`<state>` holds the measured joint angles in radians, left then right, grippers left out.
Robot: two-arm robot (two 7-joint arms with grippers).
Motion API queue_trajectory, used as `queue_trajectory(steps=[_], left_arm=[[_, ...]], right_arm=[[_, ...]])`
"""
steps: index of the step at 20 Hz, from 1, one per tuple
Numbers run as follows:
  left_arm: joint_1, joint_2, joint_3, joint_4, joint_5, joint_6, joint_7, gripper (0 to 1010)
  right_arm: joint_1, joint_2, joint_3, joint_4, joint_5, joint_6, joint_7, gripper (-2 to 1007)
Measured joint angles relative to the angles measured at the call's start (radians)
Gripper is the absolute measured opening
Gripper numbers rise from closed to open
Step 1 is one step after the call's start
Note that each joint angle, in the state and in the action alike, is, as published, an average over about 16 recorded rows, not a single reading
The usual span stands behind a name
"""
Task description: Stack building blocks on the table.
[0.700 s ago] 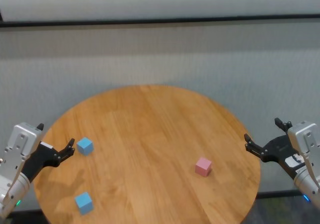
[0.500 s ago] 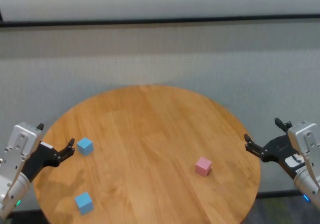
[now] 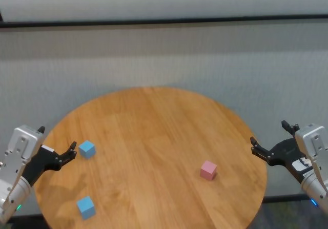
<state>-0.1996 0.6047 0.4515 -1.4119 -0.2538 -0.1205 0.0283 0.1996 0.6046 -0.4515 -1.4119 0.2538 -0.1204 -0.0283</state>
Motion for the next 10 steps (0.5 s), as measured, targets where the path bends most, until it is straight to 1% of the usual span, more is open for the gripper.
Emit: queue_trajectory(steps=[10], left_arm=[[0.0,0.0,0.0,0.0,0.0,0.0,0.0,1000]], right_arm=[[0.0,0.0,0.0,0.0,0.0,0.0,0.0,1005]])
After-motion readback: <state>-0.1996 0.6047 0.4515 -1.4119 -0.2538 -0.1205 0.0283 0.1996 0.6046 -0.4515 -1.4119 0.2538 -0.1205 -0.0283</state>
